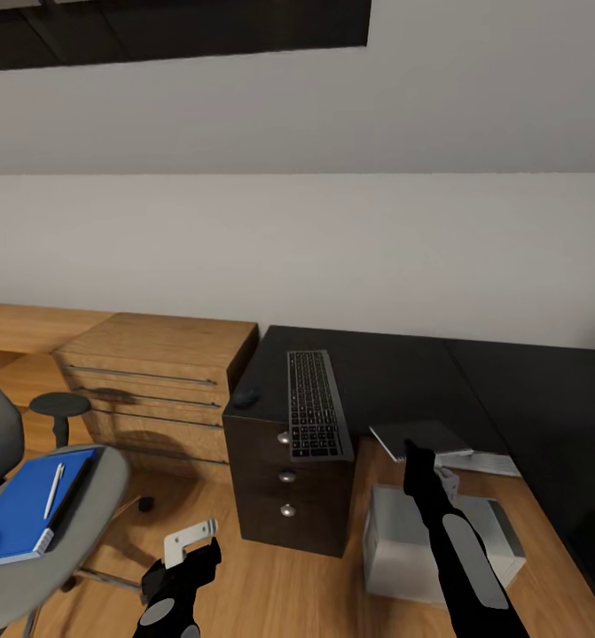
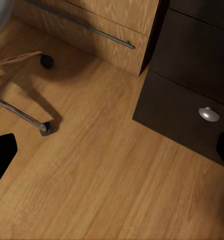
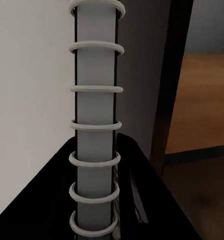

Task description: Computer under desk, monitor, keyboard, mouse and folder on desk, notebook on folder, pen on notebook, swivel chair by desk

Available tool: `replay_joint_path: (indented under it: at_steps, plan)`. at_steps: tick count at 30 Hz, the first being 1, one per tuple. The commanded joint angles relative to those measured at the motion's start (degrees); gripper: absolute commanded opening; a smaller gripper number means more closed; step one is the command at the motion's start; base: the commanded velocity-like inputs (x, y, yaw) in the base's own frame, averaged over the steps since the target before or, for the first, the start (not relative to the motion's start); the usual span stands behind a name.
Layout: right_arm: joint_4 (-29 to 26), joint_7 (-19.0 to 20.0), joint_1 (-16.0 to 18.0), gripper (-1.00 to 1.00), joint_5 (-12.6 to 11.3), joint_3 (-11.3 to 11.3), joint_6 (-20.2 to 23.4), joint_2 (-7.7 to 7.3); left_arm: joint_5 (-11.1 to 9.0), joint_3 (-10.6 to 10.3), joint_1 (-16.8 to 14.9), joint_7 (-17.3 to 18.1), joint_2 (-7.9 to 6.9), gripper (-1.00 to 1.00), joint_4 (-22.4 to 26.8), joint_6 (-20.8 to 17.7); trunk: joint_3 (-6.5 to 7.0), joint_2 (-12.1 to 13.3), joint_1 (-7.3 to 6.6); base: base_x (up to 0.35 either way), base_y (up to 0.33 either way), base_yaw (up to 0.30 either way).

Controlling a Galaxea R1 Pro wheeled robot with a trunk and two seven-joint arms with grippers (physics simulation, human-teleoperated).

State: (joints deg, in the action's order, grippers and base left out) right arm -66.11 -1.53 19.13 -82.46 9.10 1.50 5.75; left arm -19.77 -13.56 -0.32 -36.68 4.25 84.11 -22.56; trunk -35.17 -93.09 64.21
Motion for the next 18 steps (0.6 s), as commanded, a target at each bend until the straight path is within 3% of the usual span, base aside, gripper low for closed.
replay_joint_path:
  at_steps: [1, 11, 18]
  plan:
    - [-0.1, 0.0, 0.0, -1.00, -0.6, 0.1, 0.2, 0.05, -0.4, -0.1, 0.0, -0.4, -0.02, 1.00, 0.1, -0.2, -0.05, 0.0, 0.02, 0.231, 0.000, 0.000]
    - [-0.1, 0.0, 0.0, -1.00, -0.6, 0.1, 0.1, 0.05, -0.4, -0.1, 0.0, -0.4, -0.03, 1.00, -0.2, -0.1, -0.05, 0.0, 0.02, 0.074, 0.000, 0.000]
    - [-0.1, 0.0, 0.0, -1.00, -0.6, 0.1, 0.2, 0.05, -0.3, -0.1, 0.0, -0.5, -0.03, 1.00, -0.3, 0.0, -0.05, 0.0, 0.02, 0.175, 0.000, 0.000]
